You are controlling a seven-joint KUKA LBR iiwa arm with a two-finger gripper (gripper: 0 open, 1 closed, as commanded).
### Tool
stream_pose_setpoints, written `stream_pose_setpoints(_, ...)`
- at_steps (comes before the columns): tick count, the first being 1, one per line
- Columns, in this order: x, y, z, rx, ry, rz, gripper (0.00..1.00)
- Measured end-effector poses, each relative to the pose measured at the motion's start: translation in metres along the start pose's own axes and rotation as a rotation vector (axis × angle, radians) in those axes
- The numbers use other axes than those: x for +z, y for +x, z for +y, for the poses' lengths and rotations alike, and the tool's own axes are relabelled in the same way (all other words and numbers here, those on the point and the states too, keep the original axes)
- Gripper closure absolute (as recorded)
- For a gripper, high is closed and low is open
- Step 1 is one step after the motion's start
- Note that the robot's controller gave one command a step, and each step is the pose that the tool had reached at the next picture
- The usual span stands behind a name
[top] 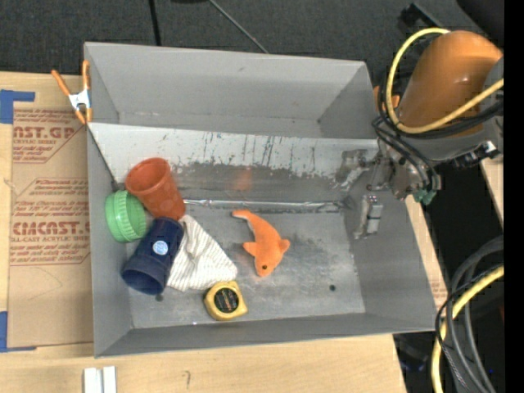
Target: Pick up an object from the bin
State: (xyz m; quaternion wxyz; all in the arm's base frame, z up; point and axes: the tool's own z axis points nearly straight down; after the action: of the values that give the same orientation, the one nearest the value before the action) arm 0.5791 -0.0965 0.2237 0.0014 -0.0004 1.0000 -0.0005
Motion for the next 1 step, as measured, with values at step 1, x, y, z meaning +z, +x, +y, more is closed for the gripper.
stream_pose_setpoints(1, 0.0000, 0.0000, 0.0000, 0.000, 0.000, 0.000, 0.00)
